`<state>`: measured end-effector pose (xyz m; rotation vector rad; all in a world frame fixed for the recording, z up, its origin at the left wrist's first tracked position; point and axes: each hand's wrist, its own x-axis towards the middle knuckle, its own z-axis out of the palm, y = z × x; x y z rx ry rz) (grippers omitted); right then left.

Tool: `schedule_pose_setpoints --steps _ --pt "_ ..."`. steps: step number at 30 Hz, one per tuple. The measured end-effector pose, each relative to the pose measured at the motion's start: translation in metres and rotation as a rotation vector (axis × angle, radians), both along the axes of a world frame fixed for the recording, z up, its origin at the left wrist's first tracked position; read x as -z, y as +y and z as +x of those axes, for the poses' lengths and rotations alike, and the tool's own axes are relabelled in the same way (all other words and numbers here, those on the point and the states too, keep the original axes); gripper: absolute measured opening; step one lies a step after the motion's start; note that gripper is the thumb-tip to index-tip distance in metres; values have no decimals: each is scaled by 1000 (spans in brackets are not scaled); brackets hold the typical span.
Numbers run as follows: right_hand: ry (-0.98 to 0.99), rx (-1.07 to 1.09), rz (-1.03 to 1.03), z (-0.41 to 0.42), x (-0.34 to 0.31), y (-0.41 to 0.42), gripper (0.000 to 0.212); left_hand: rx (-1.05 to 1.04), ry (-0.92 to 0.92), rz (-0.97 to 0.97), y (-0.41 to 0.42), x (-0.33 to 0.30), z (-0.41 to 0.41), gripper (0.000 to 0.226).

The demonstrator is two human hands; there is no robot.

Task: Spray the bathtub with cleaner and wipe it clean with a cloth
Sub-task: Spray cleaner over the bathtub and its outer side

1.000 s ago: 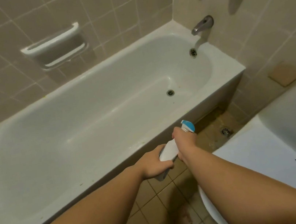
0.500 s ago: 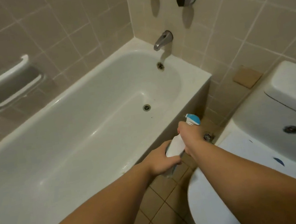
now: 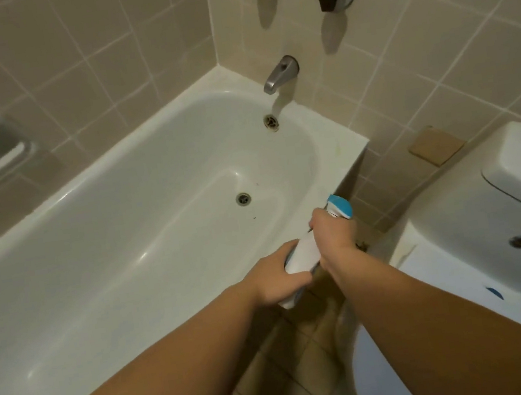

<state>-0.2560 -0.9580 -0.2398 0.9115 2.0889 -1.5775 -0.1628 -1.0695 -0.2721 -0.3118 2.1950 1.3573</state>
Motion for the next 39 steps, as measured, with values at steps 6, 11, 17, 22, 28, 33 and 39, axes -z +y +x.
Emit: schedule_pose_setpoints --steps 6,11,17,22,28,33,39 --pt "-20 6 -54 -17 18 -77 24 -72 -3 28 -71 31 -13 84" --pt "6 -23 -84 -32 44 -137 19 -142 20 37 -120 58 -24 77" --pt "23 -158 -66 -35 67 -194 13 -234 39 80 -167 87 -19 83" --pt "85 -274 -15 -12 80 -239 9 -359 29 124 -195 100 13 82" --pt "88 -527 3 38 89 -292 8 -540 -23 157 -222 111 75 85" --pt "46 -744 -26 86 97 -329 5 -703 -71 165 -239 120 129 76" --pt "10 -953 -52 144 107 -361 6 -897 -121 158 -244 116 192 78"
